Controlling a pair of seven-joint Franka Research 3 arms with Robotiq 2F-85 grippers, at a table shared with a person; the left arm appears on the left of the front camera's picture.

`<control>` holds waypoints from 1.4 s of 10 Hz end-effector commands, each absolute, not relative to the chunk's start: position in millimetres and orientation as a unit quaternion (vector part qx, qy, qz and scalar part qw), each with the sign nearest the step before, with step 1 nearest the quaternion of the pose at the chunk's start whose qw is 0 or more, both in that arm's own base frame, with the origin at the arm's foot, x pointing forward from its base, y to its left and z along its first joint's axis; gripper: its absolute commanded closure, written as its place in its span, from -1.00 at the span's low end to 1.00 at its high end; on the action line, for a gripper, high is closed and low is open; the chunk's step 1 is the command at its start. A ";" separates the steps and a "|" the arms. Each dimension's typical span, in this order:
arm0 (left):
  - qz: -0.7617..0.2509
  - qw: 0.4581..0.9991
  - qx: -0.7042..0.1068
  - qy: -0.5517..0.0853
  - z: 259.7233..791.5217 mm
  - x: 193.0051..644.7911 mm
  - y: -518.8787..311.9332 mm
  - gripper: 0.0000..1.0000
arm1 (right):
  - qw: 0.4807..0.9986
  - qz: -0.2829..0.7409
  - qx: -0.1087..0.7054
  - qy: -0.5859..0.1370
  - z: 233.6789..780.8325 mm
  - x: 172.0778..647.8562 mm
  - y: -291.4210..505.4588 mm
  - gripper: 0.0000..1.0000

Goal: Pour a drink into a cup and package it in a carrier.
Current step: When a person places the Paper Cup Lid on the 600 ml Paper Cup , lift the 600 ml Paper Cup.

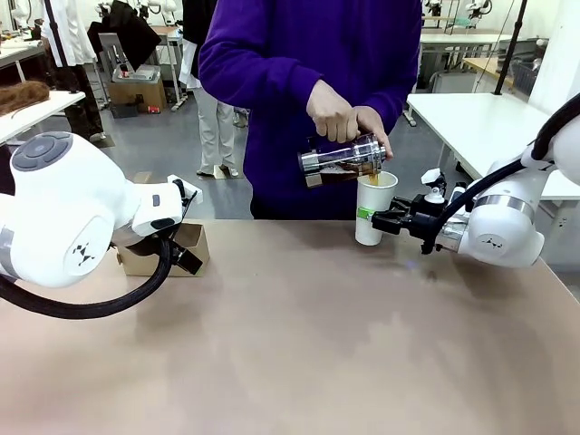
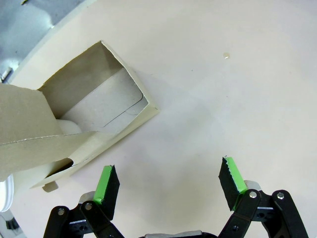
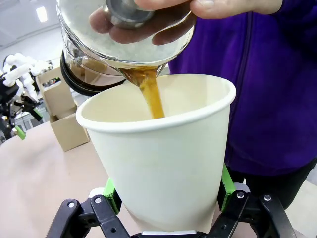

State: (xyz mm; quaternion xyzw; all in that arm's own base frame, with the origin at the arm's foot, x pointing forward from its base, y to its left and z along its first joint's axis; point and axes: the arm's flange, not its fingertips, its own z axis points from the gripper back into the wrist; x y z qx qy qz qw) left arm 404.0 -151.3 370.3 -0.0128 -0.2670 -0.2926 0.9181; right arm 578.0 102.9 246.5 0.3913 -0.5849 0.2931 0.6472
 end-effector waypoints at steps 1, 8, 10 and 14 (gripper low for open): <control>-0.292 0.918 -0.014 -0.267 370.6 403.7 -151.3 -1.00 | 0.647 0.293 0.392 -0.585 246.8 578.0 103.2 -0.74; -0.292 0.918 -0.014 -0.267 370.6 403.7 -151.3 -1.00 | 0.647 0.293 0.392 -0.585 246.8 578.0 103.2 -0.74; -0.292 0.918 -0.014 -0.267 370.6 403.7 -151.3 -1.00 | 0.647 0.293 0.392 -0.585 246.8 578.0 103.2 -0.74; -0.292 0.918 -0.014 -0.267 370.6 403.7 -151.3 -1.00 | 0.647 0.293 0.392 -0.585 246.8 578.0 103.2 -0.74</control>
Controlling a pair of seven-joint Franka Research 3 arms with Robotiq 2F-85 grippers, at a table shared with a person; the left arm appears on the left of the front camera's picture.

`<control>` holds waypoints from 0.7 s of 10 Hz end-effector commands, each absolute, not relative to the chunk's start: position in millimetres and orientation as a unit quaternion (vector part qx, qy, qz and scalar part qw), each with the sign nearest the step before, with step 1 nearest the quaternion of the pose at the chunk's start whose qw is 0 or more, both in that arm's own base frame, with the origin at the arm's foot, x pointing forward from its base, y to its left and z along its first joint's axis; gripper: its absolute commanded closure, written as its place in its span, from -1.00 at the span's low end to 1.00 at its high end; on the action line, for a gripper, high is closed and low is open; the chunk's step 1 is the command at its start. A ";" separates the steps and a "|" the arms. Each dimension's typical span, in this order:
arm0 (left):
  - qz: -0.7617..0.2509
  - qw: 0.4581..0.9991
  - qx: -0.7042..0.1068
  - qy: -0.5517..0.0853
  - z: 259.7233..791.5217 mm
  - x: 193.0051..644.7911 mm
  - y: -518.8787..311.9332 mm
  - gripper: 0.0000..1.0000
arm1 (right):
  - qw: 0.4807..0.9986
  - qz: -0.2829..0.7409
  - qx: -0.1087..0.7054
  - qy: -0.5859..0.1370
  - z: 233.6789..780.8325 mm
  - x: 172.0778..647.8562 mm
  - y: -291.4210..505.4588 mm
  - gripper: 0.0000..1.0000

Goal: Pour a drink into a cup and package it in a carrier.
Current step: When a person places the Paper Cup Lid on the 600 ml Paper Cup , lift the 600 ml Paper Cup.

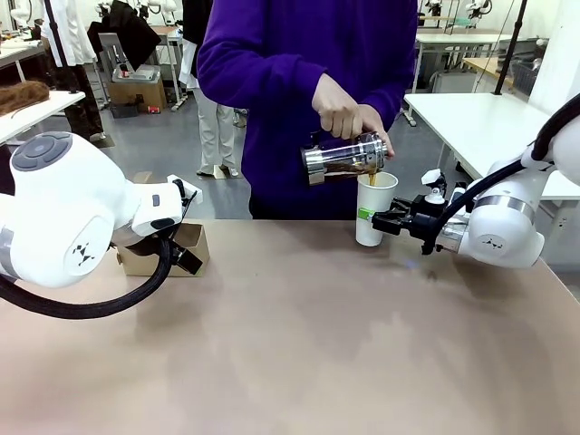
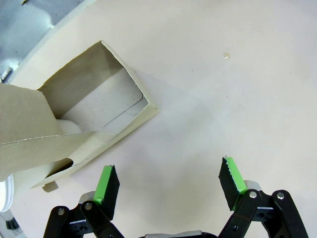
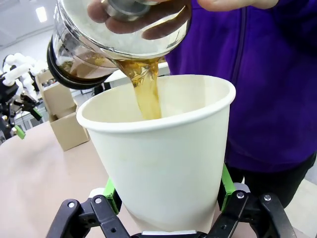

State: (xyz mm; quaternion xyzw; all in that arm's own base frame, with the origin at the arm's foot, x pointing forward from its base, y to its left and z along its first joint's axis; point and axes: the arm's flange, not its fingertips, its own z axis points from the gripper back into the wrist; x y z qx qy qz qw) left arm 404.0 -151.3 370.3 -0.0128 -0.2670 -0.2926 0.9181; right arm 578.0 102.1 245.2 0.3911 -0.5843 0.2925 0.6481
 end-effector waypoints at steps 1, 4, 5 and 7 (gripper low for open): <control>-0.292 0.918 -0.014 -0.267 370.6 403.7 -151.3 -1.00 | 0.647 0.293 0.392 -0.585 246.8 578.0 103.2 -0.74; -0.292 0.918 -0.014 -0.267 370.6 403.7 -151.3 -1.00 | 0.647 0.293 0.392 -0.585 246.8 578.0 103.2 -0.74; -0.292 0.918 -0.014 -0.267 370.6 403.7 -151.3 -1.00 | 0.647 0.293 0.392 -0.585 246.8 578.0 103.2 -0.74; -0.292 0.918 -0.014 -0.267 370.6 403.7 -151.3 -1.00 | 0.647 0.293 0.392 -0.585 246.8 578.0 103.2 -0.74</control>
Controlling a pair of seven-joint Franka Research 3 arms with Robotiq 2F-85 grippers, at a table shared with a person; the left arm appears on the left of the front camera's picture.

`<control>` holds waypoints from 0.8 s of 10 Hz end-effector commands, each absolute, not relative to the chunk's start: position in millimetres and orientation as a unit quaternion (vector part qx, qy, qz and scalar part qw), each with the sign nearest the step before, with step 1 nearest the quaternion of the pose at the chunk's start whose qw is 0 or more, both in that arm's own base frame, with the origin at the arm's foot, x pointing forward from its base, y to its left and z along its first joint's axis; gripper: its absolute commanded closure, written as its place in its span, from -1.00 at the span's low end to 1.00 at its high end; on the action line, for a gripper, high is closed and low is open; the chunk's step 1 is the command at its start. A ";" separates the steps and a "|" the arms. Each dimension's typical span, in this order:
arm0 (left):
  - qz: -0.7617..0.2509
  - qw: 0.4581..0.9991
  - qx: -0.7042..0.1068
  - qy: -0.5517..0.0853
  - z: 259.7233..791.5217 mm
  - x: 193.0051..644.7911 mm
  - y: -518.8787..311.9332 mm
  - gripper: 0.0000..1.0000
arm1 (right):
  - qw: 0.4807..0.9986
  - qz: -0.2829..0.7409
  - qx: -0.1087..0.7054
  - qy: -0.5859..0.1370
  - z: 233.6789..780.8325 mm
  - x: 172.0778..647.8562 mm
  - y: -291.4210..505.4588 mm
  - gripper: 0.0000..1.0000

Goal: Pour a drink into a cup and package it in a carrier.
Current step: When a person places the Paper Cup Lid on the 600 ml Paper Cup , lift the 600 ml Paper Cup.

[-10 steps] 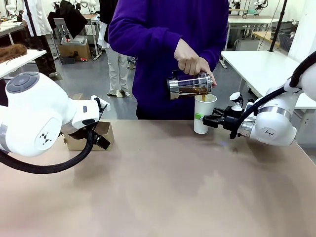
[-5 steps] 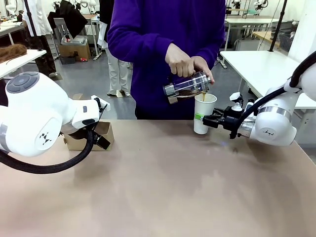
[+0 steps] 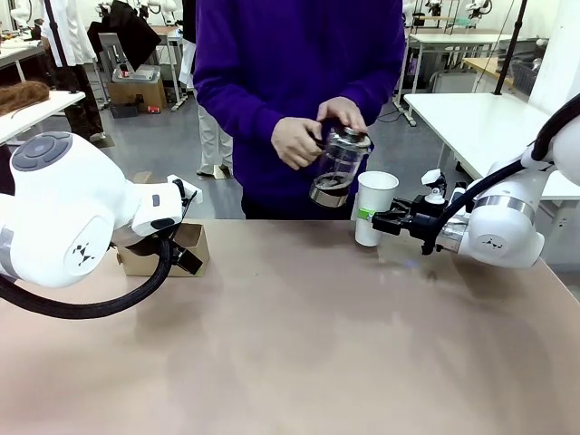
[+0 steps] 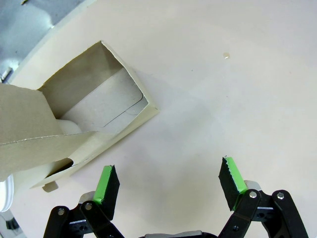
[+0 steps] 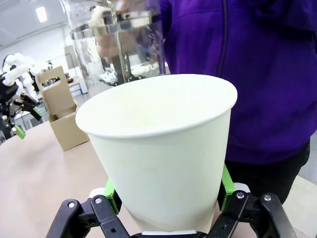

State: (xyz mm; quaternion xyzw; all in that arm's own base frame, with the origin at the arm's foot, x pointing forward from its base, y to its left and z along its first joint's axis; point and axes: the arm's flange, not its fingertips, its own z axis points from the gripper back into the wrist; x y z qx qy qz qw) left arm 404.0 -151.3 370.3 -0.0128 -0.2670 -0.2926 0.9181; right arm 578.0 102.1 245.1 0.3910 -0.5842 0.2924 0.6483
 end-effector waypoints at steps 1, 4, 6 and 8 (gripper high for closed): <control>-0.292 0.918 -0.014 -0.267 370.6 403.7 -151.3 -1.00 | 0.647 0.293 0.392 -0.585 246.8 578.0 103.2 -0.74; -0.292 0.918 -0.014 -0.267 370.6 403.7 -151.3 -1.00 | 0.647 0.293 0.392 -0.585 246.8 578.0 103.2 -0.74; -0.292 0.918 -0.014 -0.267 370.6 403.7 -151.3 -1.00 | 0.647 0.293 0.392 -0.585 246.8 578.0 103.2 -0.74; -0.292 0.918 -0.014 -0.267 370.6 403.7 -151.3 -1.00 | 0.647 0.293 0.392 -0.585 246.8 578.0 103.2 -0.74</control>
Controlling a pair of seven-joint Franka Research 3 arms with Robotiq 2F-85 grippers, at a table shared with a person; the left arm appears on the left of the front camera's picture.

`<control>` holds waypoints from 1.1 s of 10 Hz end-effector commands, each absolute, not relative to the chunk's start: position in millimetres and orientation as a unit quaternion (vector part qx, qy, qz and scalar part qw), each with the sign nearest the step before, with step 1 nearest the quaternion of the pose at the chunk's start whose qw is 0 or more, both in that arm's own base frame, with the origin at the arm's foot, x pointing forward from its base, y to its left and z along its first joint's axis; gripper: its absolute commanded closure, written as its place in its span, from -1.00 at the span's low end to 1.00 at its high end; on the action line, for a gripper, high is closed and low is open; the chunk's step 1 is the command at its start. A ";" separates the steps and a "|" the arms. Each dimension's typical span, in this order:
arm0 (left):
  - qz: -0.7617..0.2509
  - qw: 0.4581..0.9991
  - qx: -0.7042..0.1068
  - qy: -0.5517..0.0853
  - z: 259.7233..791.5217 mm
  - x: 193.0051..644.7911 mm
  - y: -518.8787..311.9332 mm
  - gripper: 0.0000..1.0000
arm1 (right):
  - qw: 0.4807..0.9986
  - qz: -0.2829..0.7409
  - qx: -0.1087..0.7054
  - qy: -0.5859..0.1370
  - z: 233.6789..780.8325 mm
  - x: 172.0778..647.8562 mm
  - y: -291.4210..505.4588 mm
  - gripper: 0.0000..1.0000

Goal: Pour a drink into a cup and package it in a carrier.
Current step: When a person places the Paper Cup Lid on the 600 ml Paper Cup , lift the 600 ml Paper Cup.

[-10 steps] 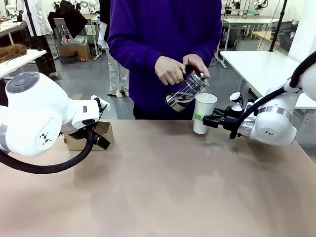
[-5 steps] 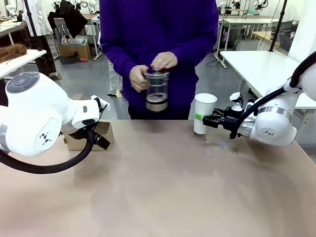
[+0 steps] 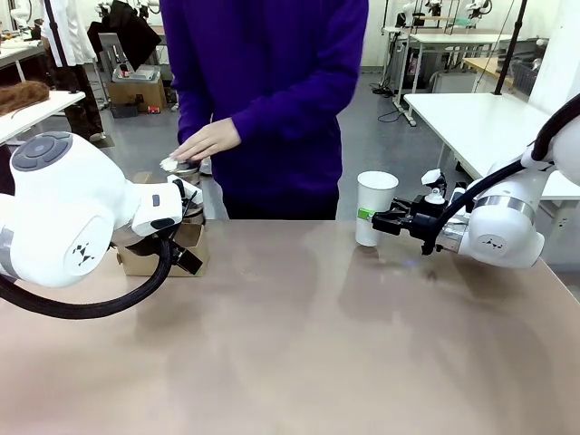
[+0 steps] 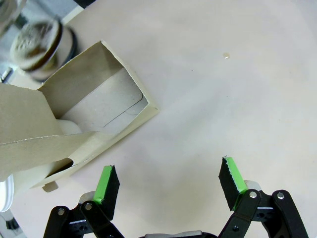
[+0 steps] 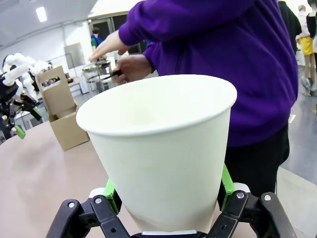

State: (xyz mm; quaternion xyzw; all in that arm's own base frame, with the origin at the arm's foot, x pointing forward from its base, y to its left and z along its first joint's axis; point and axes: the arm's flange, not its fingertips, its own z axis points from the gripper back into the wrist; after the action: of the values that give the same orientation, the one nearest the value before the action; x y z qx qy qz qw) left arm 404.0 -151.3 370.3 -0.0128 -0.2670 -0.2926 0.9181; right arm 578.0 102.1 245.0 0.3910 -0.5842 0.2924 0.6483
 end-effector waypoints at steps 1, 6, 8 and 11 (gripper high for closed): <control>-0.292 0.918 -0.014 -0.267 370.6 403.7 -151.3 -1.00 | 0.647 0.293 0.392 -0.585 246.8 578.0 103.2 -0.74; -0.292 0.918 -0.014 -0.267 370.6 403.7 -151.3 -1.00 | 0.647 0.293 0.392 -0.585 246.8 578.0 103.2 -0.74; -0.292 0.918 -0.014 -0.267 370.6 403.7 -151.3 -1.00 | 0.647 0.293 0.392 -0.585 246.8 578.0 103.2 -0.74; -0.292 0.918 -0.014 -0.267 370.6 403.7 -151.3 -1.00 | 0.647 0.293 0.392 -0.585 246.8 578.0 103.2 -0.74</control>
State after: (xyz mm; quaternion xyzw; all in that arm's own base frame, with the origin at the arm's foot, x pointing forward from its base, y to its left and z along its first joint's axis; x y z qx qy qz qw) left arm 404.0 -151.3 370.3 -0.0128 -0.2670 -0.2926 0.9181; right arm 578.0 102.1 245.0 0.3910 -0.5842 0.2924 0.6483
